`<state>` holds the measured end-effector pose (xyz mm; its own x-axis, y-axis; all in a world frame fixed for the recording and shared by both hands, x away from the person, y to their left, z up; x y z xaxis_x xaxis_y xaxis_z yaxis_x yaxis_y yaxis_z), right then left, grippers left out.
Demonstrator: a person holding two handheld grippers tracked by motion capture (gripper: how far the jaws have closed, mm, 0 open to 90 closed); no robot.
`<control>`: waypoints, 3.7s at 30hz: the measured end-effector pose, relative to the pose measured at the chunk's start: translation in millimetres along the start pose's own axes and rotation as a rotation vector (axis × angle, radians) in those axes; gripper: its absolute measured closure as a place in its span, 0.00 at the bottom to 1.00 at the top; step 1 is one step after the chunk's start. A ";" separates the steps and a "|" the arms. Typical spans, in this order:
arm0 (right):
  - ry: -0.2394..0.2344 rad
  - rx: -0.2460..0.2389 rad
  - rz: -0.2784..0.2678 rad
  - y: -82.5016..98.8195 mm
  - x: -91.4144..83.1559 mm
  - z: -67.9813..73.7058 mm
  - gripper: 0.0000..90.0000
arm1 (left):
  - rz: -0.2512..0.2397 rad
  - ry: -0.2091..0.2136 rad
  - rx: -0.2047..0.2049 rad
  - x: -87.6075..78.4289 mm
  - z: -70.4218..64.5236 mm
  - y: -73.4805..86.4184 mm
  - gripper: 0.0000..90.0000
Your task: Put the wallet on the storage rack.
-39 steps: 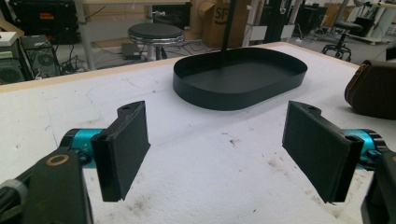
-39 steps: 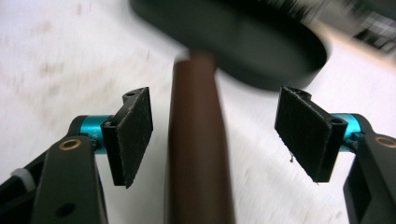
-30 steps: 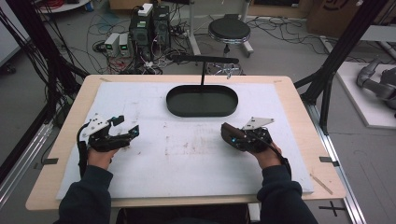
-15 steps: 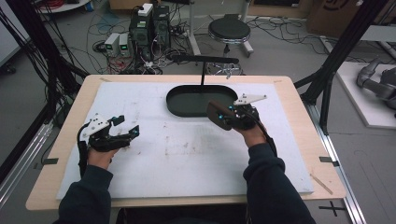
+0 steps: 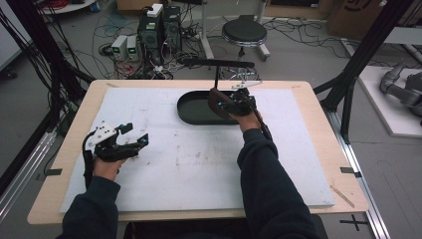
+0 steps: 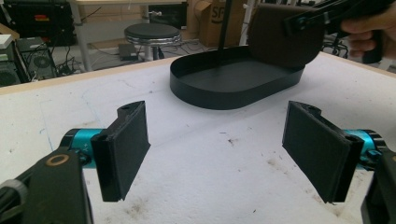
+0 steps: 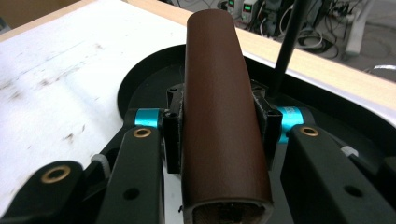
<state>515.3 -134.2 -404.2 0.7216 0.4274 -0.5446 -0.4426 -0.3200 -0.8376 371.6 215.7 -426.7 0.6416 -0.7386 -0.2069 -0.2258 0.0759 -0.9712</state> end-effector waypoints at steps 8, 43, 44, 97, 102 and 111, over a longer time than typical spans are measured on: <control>-0.003 0.110 0.061 5.3 39.0 1.8 0.71 | 0.001 0.002 -0.002 0.3 0.0 0.3 0.25; 0.148 0.034 0.019 0.3 -40.7 -56.7 0.39 | -0.007 0.005 -0.006 -0.4 -0.3 -0.1 0.24; 0.148 0.034 0.019 0.3 -40.7 -56.7 0.39 | -0.005 0.006 -0.010 -0.6 -0.2 0.0 0.24; 0.218 -0.052 -0.053 127.9 -143.0 -44.4 0.24 | -0.009 -0.002 0.005 2.9 -3.8 -1.8 0.24; 0.220 -0.054 -0.049 128.1 -142.5 -43.3 0.24 | -0.007 -0.002 0.006 2.5 -3.8 -1.4 0.24; 0.227 -0.052 -0.045 128.2 -142.4 -44.5 0.24 | -0.006 -0.004 0.003 2.3 -3.4 -1.0 0.24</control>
<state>379.4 -273.7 -432.1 0.8440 0.2427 -0.4782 -0.3833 -0.3507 -0.8544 370.8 211.7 -425.9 0.6457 -0.7365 -0.2014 -0.2194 0.0736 -0.9728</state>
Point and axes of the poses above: each handheld gripper's, and its own axes: x roughly forward along the jaws, y roughly out of its underside, z roughly to its left, the point moved 5 cm from there along x, roughly forward along the jaws, and after that the axes turned 12 degrees about y, right-handed, at the moved point
